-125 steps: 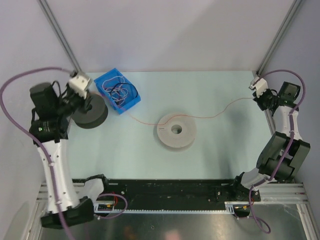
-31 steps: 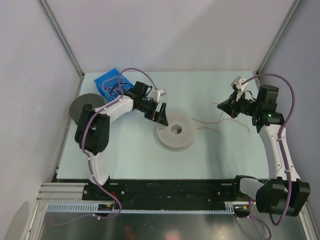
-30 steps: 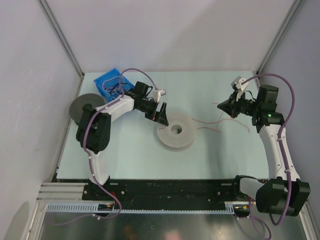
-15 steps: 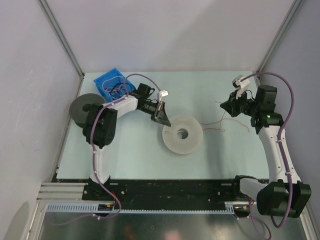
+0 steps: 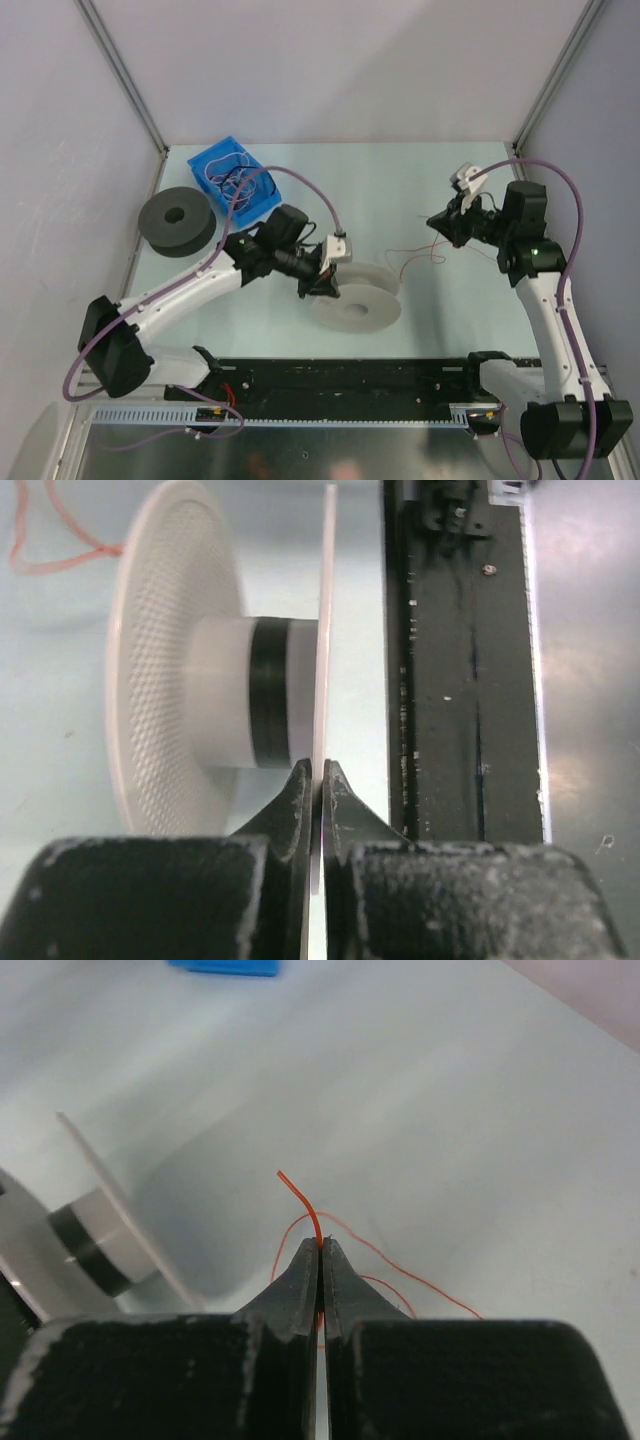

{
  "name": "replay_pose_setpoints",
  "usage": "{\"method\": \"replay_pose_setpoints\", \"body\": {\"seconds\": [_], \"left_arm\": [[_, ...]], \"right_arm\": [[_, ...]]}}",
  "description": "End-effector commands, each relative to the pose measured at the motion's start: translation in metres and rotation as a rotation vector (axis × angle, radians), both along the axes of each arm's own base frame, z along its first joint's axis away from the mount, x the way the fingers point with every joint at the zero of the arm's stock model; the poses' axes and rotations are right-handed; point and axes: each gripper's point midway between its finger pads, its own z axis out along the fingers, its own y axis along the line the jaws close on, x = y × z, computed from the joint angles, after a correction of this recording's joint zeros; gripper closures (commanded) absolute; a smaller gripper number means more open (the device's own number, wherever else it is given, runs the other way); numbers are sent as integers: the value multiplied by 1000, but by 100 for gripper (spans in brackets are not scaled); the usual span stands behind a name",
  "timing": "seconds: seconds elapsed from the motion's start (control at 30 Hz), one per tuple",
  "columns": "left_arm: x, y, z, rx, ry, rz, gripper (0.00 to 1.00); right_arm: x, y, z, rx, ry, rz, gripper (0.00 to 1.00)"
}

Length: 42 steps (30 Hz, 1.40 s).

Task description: Wrap the cables

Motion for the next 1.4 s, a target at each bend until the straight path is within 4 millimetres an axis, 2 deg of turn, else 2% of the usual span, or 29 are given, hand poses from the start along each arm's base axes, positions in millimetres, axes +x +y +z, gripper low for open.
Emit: {"method": "replay_pose_setpoints", "body": {"seconds": [0.0, 0.2, 0.23, 0.4, 0.47, 0.57, 0.7, 0.77, 0.83, 0.9, 1.0, 1.1, 1.17, 1.37], "left_arm": [[7, 17, -28, 124, -207, -14, 100], [6, 15, -33, 157, -211, -2, 100], [7, 14, -34, 164, -214, 2, 97], [7, 10, -24, 141, -226, -2, 66], [7, 7, -17, 130, -258, -12, 47], [9, 8, 0, 106, -312, -10, 28], [10, 12, 45, 43, -413, -4, 8], [13, 13, 74, -7, -454, 23, 3], [21, 15, 95, -41, -461, 67, 3], [33, 19, 103, -52, -444, 114, 8], [44, 19, 97, -45, -409, 121, 28], [40, 11, 97, -74, -389, 68, 47], [36, 3, 102, -102, -376, 42, 50], [21, -20, 107, -133, -337, -14, 47]], "right_arm": [[-35, 26, -1, 12, -32, 104, 100], [-71, 55, -22, 20, -14, 191, 100], [-78, 61, -26, 8, -17, 216, 100], [-96, 73, -31, -48, -83, 290, 100], [-97, 76, -31, -54, -97, 307, 100], [-94, 81, -31, -58, -128, 334, 100], [-90, 86, -31, -71, -171, 372, 100], [-90, 90, -32, -72, -177, 395, 100], [-89, 94, -35, -66, -175, 412, 100], [-88, 100, -37, -56, -175, 421, 100], [-88, 109, -39, -39, -176, 428, 100], [-88, 119, -33, -24, -199, 429, 100], [-87, 124, -27, -12, -227, 426, 100], [-85, 136, -14, -3, -289, 401, 100]]}}
